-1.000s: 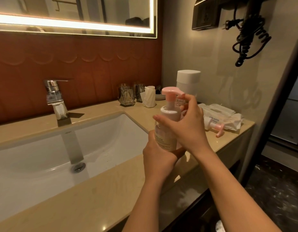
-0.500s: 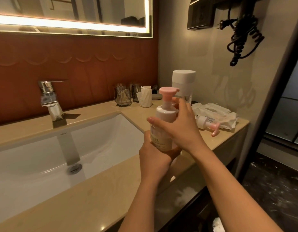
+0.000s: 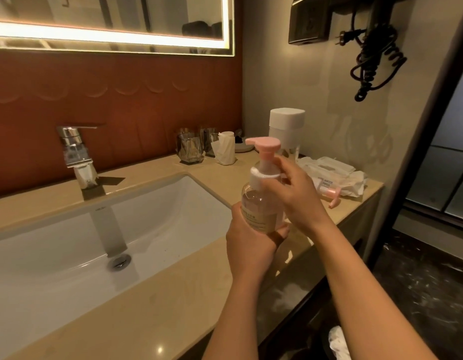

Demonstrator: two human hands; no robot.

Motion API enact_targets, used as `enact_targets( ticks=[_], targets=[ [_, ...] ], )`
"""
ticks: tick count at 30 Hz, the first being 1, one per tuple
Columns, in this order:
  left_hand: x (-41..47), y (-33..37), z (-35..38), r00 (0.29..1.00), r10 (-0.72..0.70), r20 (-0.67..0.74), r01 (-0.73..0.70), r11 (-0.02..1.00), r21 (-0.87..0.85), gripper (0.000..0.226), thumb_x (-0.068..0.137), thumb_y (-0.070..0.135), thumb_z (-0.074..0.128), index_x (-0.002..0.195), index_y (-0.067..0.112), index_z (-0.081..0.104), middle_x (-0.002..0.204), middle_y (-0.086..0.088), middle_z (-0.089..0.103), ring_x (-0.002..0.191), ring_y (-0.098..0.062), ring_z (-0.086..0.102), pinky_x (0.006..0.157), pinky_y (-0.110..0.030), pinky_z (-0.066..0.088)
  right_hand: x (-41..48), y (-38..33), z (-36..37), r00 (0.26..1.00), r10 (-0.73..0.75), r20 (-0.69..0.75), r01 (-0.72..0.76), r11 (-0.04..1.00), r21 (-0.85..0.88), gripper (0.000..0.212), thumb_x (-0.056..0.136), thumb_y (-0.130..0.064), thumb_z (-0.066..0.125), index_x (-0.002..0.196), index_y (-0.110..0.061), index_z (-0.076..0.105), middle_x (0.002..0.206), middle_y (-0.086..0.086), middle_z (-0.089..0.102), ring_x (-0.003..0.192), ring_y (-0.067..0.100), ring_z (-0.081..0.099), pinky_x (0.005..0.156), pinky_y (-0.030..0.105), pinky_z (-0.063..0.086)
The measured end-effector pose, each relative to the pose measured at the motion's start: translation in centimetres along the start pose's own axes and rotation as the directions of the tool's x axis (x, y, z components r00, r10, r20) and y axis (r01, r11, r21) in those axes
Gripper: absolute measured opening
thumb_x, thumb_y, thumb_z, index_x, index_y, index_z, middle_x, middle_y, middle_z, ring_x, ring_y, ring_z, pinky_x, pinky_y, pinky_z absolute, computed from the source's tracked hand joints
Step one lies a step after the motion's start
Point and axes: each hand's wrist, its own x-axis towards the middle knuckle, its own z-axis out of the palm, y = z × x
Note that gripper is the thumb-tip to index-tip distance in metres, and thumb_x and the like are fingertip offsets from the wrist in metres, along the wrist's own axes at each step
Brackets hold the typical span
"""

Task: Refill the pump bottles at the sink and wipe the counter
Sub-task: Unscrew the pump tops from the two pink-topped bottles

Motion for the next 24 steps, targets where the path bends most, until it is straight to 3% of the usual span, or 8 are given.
enact_targets(
  ticks=[4,10,18,20,24],
  targets=[
    [0.1,0.0,0.1,1.000,-0.014,0.016,0.015,1.000,-0.003,0.067,0.062,0.045,0.082,0.108,0.040,0.034,0.093,0.021,0.049,0.084,0.000,0.051,0.068,-0.012,0.041,0.8,0.2,1.0,0.990,0.010,-0.139,-0.027,0.993,-0.117,0.067,0.067,-0.053,0.073,0.121,-0.027,0.044,0.123,-0.001,0.047,0.113,0.017,0.048,0.088,0.034,0.048],
    [0.4,-0.4,0.1,0.999,-0.036,-0.010,0.035,0.999,-0.033,0.068,0.058,0.039,0.086,0.106,0.043,0.038,0.093,0.022,0.054,0.085,0.000,0.056,0.070,-0.016,0.046,1.6,0.4,0.9,0.974,-0.060,-0.219,0.039,0.994,-0.099,0.064,0.062,-0.043,0.082,0.110,-0.028,0.041,0.109,-0.009,0.052,0.096,0.005,0.052,0.070,0.009,0.040],
    [0.4,-0.5,0.2,1.000,0.002,-0.017,-0.002,1.000,-0.005,0.071,0.058,0.043,0.085,0.106,0.046,0.034,0.093,0.026,0.049,0.087,0.002,0.052,0.070,-0.010,0.040,2.0,-0.2,-0.9,0.981,-0.123,-0.148,0.130,0.991,0.041,0.070,0.074,-0.027,0.077,0.130,-0.030,0.035,0.116,0.001,0.058,0.097,0.011,0.061,0.077,0.024,0.055],
    [0.4,-0.7,0.2,1.000,0.001,-0.023,-0.001,1.000,-0.016,0.073,0.057,0.043,0.086,0.108,0.047,0.033,0.093,0.028,0.048,0.088,0.003,0.051,0.070,-0.010,0.040,2.4,-0.5,-1.2,0.980,-0.143,-0.141,0.152,0.987,0.056,0.066,0.076,-0.026,0.075,0.130,-0.028,0.037,0.117,0.003,0.057,0.098,0.014,0.061,0.079,0.029,0.056],
    [0.7,-0.8,0.1,1.000,0.002,-0.021,-0.002,1.000,-0.018,0.073,0.056,0.042,0.086,0.106,0.048,0.033,0.093,0.030,0.047,0.087,0.006,0.050,0.069,-0.007,0.039,3.2,-1.6,-2.0,0.965,-0.211,-0.153,0.218,0.976,0.028,0.056,0.079,-0.027,0.073,0.124,-0.028,0.040,0.109,-0.005,0.054,0.097,0.013,0.059,0.077,0.028,0.056]
  ],
)
